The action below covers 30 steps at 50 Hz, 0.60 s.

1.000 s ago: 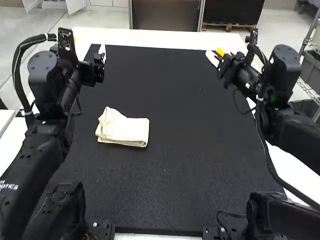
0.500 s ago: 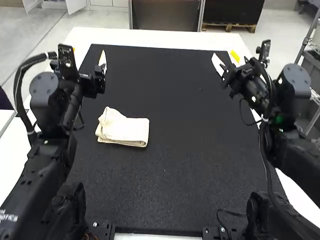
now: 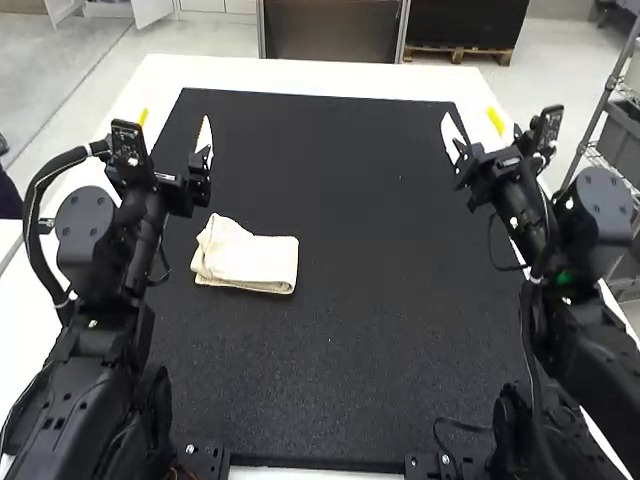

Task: Fold the towel.

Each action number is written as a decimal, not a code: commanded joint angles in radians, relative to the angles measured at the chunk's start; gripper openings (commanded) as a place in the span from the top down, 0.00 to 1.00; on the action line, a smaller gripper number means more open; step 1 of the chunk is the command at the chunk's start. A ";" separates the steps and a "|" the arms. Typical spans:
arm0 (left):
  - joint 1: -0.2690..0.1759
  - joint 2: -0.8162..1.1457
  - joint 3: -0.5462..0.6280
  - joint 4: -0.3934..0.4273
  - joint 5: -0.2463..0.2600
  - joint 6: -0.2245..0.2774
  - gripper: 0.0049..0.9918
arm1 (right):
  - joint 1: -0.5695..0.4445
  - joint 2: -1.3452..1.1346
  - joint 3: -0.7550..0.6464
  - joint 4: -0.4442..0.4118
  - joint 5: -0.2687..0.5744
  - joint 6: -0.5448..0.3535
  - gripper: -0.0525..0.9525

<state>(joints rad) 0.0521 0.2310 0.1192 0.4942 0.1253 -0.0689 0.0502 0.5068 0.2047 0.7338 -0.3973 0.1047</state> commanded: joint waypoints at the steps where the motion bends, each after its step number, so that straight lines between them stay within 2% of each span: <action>1: -0.008 -0.041 -0.010 0.007 -0.012 -0.008 0.03 | -0.012 -0.047 -0.007 0.013 0.057 -0.031 0.05; 12: -0.001 -0.116 -0.035 0.003 -0.009 -0.022 0.03 | -0.009 -0.102 -0.024 0.055 0.078 -0.031 0.04; 30: -0.006 -0.193 -0.073 -0.020 0.010 -0.057 0.03 | -0.016 -0.175 -0.031 0.069 0.103 -0.011 0.05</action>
<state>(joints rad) 0.0525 0.0574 0.0624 0.4686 0.1265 -0.0990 0.0471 0.3599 0.1661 0.7860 -0.3126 0.0830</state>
